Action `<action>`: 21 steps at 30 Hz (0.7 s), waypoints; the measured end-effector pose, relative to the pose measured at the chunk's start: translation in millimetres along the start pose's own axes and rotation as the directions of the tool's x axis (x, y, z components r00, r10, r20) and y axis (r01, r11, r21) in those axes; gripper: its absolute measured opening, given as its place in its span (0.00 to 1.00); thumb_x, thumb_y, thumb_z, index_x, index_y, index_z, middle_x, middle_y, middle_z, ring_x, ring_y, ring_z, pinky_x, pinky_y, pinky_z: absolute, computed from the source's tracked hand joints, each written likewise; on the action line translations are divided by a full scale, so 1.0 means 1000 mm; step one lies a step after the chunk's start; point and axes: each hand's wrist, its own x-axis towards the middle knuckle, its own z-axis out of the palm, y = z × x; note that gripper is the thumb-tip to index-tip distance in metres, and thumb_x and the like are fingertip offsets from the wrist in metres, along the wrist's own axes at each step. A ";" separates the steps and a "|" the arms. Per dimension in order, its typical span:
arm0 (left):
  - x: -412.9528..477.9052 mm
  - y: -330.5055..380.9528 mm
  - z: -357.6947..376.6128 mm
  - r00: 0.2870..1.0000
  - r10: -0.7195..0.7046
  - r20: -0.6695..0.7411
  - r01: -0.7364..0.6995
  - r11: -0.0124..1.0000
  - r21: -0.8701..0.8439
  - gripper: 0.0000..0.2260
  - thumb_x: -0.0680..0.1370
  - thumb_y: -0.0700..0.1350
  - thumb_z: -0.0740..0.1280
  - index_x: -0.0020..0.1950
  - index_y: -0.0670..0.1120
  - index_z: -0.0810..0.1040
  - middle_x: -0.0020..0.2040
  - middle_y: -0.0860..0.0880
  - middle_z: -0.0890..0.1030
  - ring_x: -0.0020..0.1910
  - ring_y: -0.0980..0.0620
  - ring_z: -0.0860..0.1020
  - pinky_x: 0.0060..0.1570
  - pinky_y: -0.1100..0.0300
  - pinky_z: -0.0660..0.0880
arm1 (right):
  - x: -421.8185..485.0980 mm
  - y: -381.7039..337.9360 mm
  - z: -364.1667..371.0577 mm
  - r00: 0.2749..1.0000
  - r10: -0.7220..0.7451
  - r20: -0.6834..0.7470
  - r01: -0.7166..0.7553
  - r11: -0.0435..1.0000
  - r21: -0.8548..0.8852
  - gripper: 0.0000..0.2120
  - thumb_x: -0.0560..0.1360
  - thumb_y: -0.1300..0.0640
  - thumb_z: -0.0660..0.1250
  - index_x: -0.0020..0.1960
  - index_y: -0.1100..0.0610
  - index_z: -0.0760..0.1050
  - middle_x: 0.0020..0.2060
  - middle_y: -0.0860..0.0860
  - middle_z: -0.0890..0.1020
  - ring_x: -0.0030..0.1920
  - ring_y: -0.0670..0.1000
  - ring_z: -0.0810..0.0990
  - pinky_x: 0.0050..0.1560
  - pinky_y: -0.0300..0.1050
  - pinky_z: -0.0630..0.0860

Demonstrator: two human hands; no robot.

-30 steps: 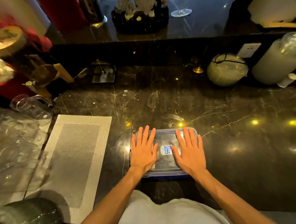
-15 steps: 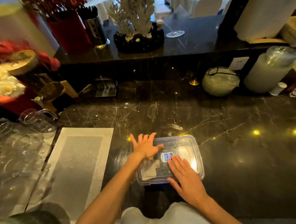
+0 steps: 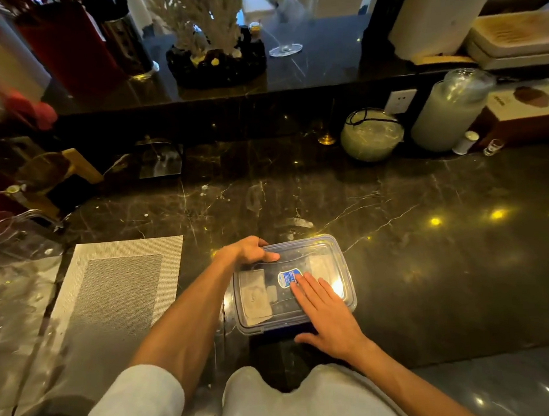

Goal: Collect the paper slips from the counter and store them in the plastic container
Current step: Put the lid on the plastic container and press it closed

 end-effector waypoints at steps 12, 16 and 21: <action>-0.006 -0.019 0.024 0.880 0.219 -0.420 -0.238 0.971 0.008 0.13 0.71 0.53 0.75 0.52 0.57 0.77 0.57 0.52 0.75 0.58 0.50 0.76 0.67 0.42 0.67 | 0.000 -0.005 -0.001 1.000 0.017 -0.025 -0.018 0.998 -0.055 0.51 0.68 0.47 0.77 0.80 0.56 0.51 0.80 0.54 0.53 0.80 0.56 0.49 0.78 0.58 0.54; -0.007 -0.017 0.027 0.850 0.228 -0.474 -0.239 0.970 0.037 0.10 0.72 0.53 0.74 0.50 0.57 0.79 0.54 0.54 0.75 0.57 0.52 0.76 0.65 0.49 0.63 | 0.001 -0.006 -0.001 0.999 0.025 -0.043 -0.028 0.998 -0.061 0.51 0.66 0.49 0.79 0.80 0.57 0.55 0.79 0.55 0.57 0.79 0.57 0.53 0.77 0.57 0.53; -0.009 -0.019 0.026 0.864 0.236 -0.444 -0.252 0.967 0.023 0.09 0.73 0.54 0.74 0.51 0.58 0.78 0.55 0.53 0.75 0.57 0.51 0.75 0.66 0.43 0.68 | 0.000 -0.008 -0.002 0.997 0.037 -0.063 -0.043 0.994 -0.098 0.46 0.66 0.56 0.80 0.78 0.57 0.61 0.77 0.56 0.64 0.77 0.58 0.61 0.74 0.58 0.64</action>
